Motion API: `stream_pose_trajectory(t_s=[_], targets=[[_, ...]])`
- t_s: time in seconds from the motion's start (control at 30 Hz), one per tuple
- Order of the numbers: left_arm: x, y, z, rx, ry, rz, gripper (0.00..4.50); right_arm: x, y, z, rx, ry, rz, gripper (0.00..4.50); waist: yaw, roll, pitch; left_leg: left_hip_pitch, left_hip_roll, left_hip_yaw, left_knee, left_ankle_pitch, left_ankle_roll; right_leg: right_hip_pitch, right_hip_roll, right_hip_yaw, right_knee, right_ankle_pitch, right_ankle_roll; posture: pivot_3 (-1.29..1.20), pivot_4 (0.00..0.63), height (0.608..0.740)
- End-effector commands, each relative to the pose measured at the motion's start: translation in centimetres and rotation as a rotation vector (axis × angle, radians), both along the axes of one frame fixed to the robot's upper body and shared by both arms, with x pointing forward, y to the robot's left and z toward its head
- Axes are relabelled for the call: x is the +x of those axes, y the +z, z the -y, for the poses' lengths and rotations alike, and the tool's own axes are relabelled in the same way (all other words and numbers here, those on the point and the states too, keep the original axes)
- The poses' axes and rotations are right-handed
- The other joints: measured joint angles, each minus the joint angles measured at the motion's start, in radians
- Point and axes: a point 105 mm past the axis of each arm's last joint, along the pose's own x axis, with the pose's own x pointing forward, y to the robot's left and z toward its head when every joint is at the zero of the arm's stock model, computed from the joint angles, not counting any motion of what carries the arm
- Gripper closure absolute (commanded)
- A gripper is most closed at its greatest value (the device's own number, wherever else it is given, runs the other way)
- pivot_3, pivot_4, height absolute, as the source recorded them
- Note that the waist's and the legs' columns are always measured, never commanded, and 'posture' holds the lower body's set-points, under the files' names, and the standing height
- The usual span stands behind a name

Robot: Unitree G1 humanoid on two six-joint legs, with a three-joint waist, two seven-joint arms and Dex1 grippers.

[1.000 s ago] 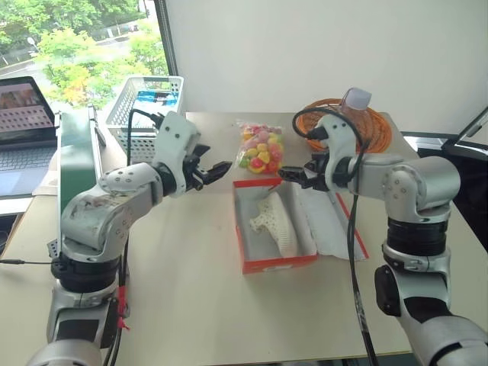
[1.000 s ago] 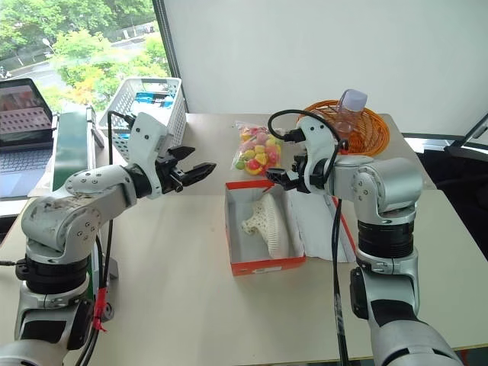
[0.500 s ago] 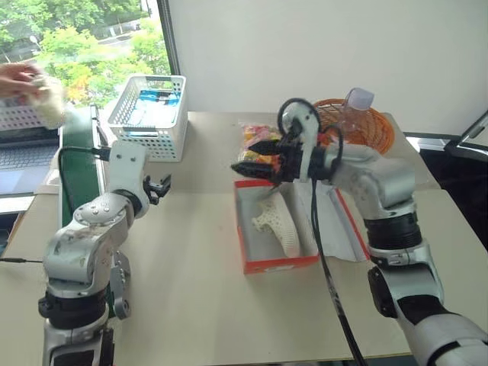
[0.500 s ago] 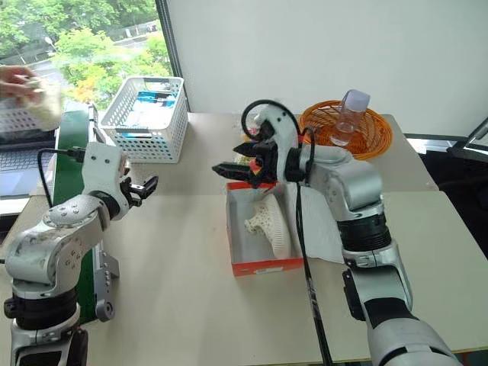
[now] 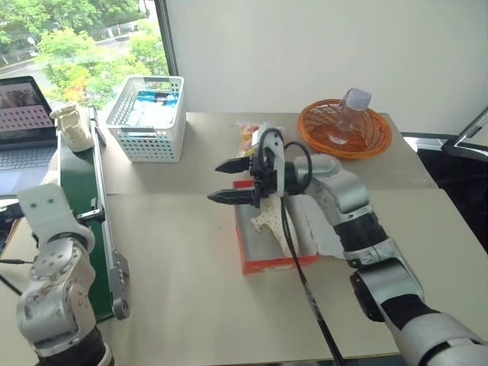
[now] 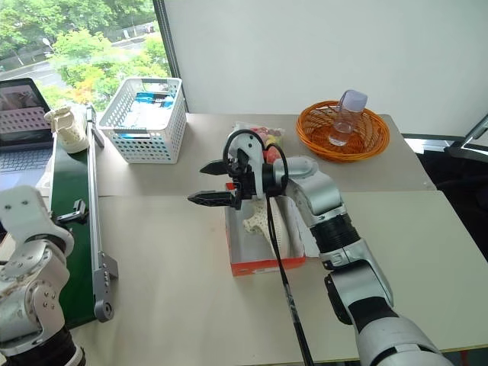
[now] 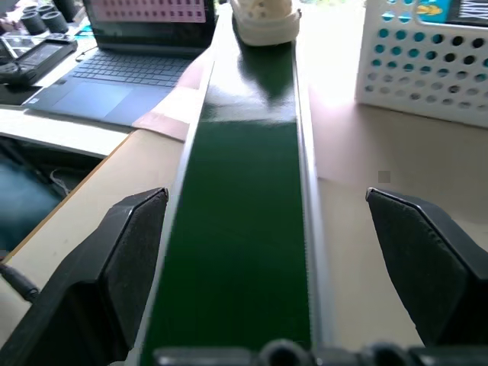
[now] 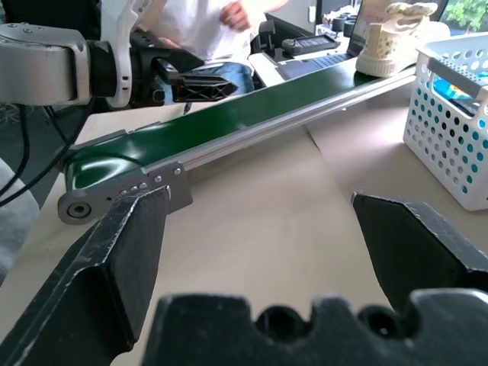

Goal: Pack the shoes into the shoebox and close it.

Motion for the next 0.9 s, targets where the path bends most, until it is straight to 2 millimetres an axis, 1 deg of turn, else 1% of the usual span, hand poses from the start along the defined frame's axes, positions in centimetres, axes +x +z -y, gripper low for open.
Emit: stream_pose_trajectory(t_s=[0.03,0.07,0.27,0.4,0.53,0.7,0.9], targets=[[-0.2,0.0,-0.9,-0.029,0.025,0.067,0.03,0.0,0.8,-0.5,0.007,0.006,0.095,0.00,0.003,0.000,0.000,0.000,0.000,0.000,0.000,0.000,0.000,0.000,0.000,0.000,0.000,0.000,0.000,0.00,0.150,0.740],[-0.1,-0.3,-1.2,-0.028,0.031,0.058,0.03,0.0,0.7,-0.6,0.007,0.004,0.097,0.00,0.003,-0.001,0.000,0.000,0.000,0.000,0.000,0.000,0.000,0.000,0.000,0.000,0.000,0.000,0.000,0.00,0.150,0.740],[1.8,-1.3,-2.1,-0.027,0.003,0.033,0.03,0.2,0.4,-0.3,-0.002,-0.039,0.112,0.00,0.001,-0.001,-0.001,0.000,0.000,0.000,0.000,0.000,0.000,0.000,0.000,0.000,0.000,0.000,0.000,0.00,0.150,0.740],[2.6,-1.4,-2.6,-0.007,-0.005,0.020,0.03,0.1,0.2,0.0,-0.014,-0.050,0.111,0.00,0.000,-0.001,-0.001,0.000,0.000,0.000,0.000,0.000,0.000,0.000,0.000,-0.001,0.000,0.000,0.000,0.00,0.150,0.740],[4.1,-1.3,-3.4,-0.010,-0.027,0.018,0.03,0.3,-0.1,0.9,-0.041,-0.105,0.118,0.00,0.001,-0.001,-0.001,0.000,0.000,0.000,0.000,0.000,0.000,0.000,0.000,-0.001,0.000,0.000,-0.001,0.00,0.150,0.740],[5.0,-1.5,-3.6,-0.023,-0.042,0.020,0.03,1.7,-0.3,2.1,-0.051,-0.222,0.102,0.00,0.000,-0.002,-0.001,0.000,0.000,0.001,0.000,0.000,0.000,0.000,-0.001,-0.001,0.000,0.000,-0.001,0.00,0.150,0.740],[5.8,-2.5,-3.4,-0.051,-0.061,0.007,0.03,1.8,-0.4,2.9,-0.055,-0.257,0.093,0.00,0.001,-0.002,-0.001,0.000,0.000,0.001,-0.001,0.000,0.000,-0.001,-0.001,-0.001,0.000,0.000,-0.001,0.00,0.150,0.740]])
